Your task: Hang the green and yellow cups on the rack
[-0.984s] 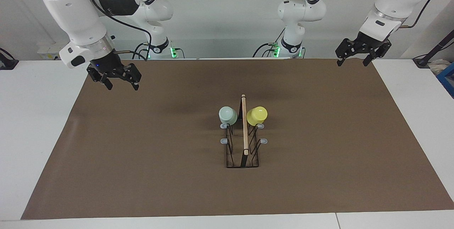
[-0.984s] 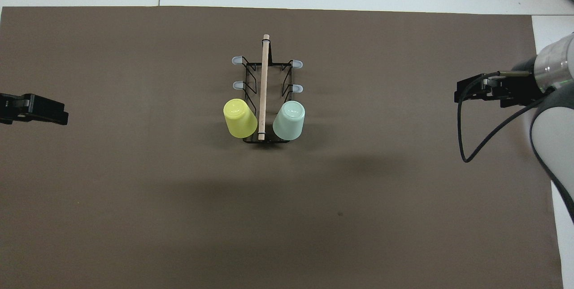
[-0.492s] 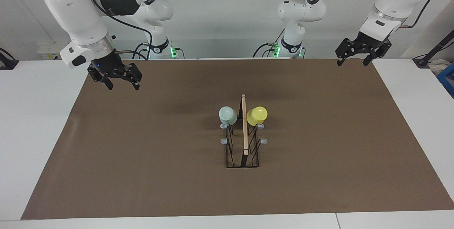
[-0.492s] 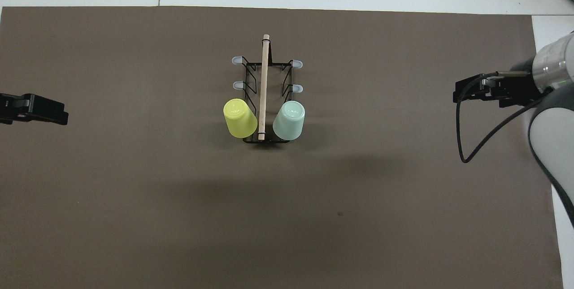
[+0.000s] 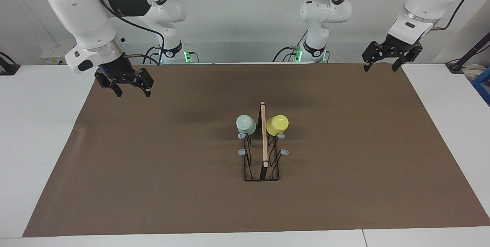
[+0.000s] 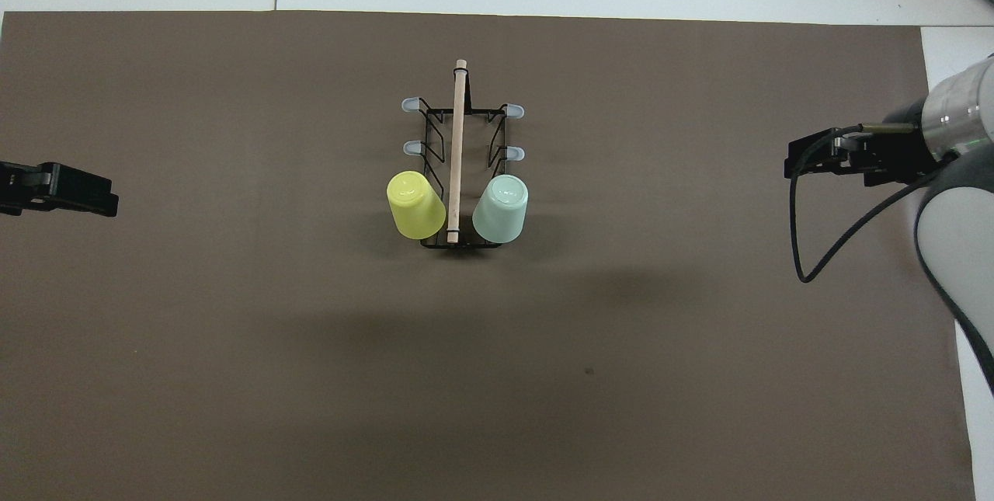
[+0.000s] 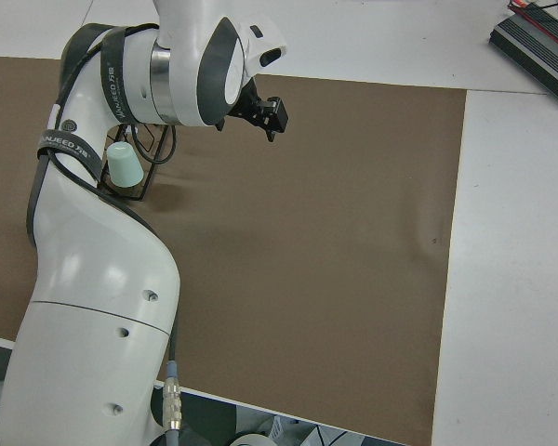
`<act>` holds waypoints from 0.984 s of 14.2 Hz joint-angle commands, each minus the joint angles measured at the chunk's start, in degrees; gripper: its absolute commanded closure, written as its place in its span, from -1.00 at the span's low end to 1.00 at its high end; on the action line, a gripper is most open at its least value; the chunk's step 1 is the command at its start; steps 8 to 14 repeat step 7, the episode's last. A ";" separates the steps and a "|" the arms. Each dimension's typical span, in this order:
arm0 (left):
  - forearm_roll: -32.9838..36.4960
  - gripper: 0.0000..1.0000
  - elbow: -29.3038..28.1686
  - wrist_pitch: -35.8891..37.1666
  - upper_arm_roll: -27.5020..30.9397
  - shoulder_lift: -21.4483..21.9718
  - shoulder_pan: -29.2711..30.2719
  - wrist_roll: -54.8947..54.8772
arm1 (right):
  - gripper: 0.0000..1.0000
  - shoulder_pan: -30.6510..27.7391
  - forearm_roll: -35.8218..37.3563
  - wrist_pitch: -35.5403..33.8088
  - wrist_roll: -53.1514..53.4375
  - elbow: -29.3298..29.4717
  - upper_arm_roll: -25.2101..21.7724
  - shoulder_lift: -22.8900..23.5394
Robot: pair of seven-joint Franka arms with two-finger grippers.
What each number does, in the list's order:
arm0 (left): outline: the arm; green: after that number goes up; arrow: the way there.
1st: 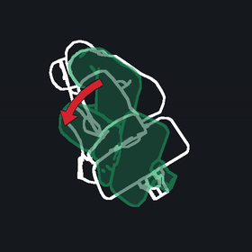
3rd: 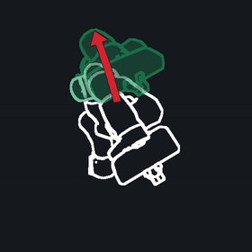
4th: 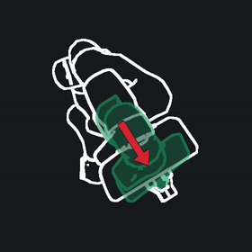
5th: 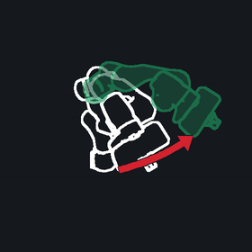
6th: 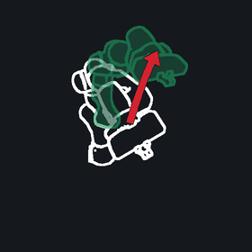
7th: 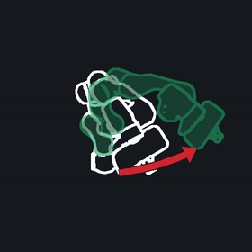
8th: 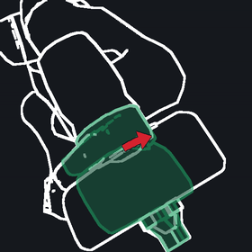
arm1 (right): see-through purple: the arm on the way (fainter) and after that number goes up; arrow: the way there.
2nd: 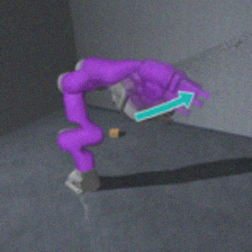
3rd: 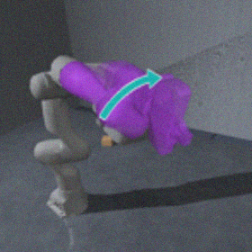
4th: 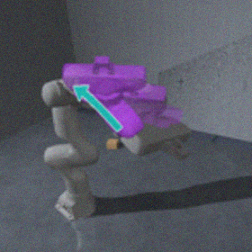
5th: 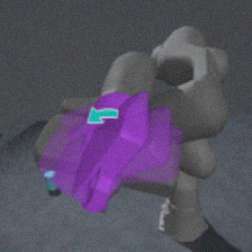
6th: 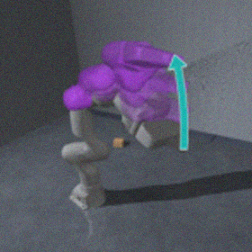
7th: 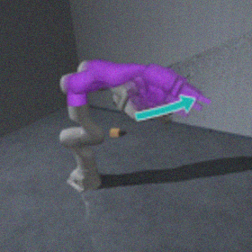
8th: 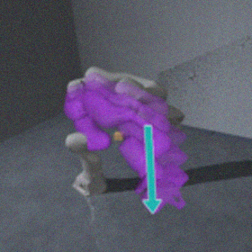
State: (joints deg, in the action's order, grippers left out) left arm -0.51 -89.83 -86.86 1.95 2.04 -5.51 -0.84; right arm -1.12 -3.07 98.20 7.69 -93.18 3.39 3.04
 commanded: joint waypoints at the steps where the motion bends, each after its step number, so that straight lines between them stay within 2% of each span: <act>1: 0.95 -1.00 -0.43 0.55 -0.37 0.33 0.32 0.66 | -1.00 0.51 0.87 0.77 1.45 -0.86 -0.40 -0.84; 14: 0.95 -1.00 -0.43 0.46 -0.37 0.33 0.32 0.66 | -1.00 0.68 1.23 0.68 1.36 -1.04 -0.40 -0.93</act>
